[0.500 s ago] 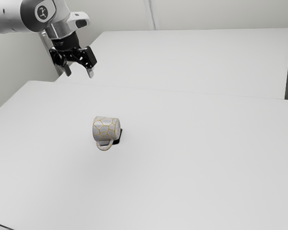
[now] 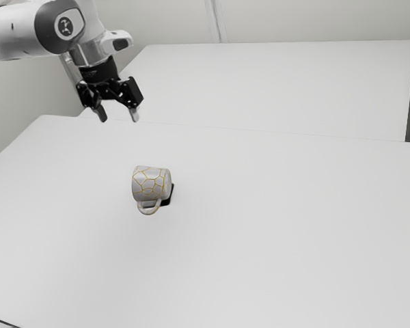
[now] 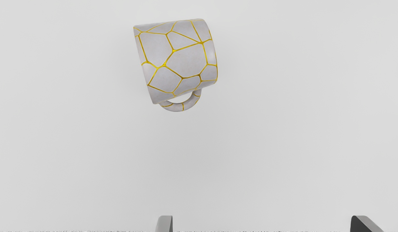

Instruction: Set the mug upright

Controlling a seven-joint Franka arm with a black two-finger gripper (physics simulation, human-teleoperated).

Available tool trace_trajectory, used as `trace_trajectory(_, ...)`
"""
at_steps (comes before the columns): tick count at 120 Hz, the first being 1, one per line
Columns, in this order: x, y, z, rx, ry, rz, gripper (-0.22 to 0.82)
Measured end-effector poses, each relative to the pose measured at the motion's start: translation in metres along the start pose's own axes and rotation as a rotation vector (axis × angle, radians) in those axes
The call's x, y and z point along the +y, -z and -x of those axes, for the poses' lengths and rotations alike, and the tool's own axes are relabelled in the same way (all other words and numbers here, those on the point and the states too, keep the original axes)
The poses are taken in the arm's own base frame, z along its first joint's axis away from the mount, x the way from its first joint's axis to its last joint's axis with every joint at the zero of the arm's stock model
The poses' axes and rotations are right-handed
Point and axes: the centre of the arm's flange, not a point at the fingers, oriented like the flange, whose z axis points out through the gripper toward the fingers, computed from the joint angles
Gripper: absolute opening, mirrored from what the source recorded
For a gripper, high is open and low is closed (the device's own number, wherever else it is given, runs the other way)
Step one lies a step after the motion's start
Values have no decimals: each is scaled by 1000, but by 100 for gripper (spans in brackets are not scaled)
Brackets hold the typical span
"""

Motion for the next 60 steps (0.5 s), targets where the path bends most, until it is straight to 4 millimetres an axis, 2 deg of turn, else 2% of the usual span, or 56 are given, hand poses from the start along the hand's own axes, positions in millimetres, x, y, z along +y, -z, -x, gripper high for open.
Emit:
trace_trajectory(14, -10, -33, -5, -21, -2, 45, 60)
trace_trajectory(27, -32, -64, -11, -18, 4, 107, 60)
trace_trajectory(36, -57, -77, -15, -6, 29, 152, 60)
trace_trajectory(53, -120, -102, -17, 30, 87, 230, 60)
trace_trajectory(60, -137, -114, -19, 43, 92, 255, 60)
